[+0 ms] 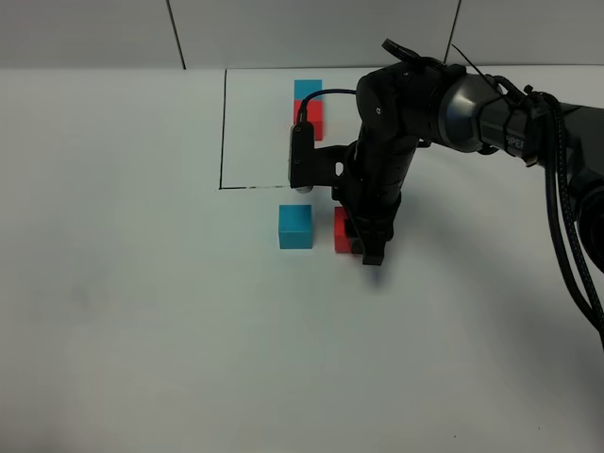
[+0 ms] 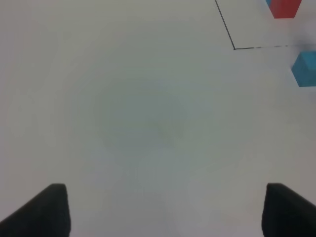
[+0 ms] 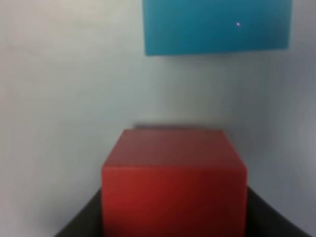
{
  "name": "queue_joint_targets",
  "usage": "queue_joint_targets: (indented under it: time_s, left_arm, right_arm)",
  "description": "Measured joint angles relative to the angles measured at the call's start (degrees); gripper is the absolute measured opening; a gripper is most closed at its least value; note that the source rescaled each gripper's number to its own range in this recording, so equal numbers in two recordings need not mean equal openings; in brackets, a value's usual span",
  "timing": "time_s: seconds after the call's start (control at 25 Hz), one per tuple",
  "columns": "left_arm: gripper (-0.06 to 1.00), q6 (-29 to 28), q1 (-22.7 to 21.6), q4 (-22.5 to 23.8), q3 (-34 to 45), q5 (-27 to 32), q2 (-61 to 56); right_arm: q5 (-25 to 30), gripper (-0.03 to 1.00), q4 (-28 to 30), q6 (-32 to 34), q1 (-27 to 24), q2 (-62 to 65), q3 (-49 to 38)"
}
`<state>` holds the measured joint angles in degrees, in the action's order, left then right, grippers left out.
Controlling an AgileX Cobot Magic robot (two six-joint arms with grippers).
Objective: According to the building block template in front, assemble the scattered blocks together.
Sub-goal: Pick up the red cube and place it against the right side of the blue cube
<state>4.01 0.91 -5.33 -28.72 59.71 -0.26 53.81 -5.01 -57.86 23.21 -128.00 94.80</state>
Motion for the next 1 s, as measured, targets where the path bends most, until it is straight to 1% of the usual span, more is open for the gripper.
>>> queue_joint_targets:
  time_s: [0.68,0.84,1.0]
  left_arm:
    - [0.86,0.0,0.0,0.0,0.0,0.0,0.0]
    - [0.86,0.0,0.0,0.0,0.0,0.0,0.0]
    - [0.86,0.0,0.0,0.0,0.0,0.0,0.0]
  right_arm:
    - [-3.7,0.0,-1.1,-0.2,0.0,-2.0,0.0]
    - [-3.4,0.0,-1.6,-0.2,0.0,-2.8,1.0]
    - [-1.9,0.0,-2.4,-0.2,-0.1,-4.0,3.3]
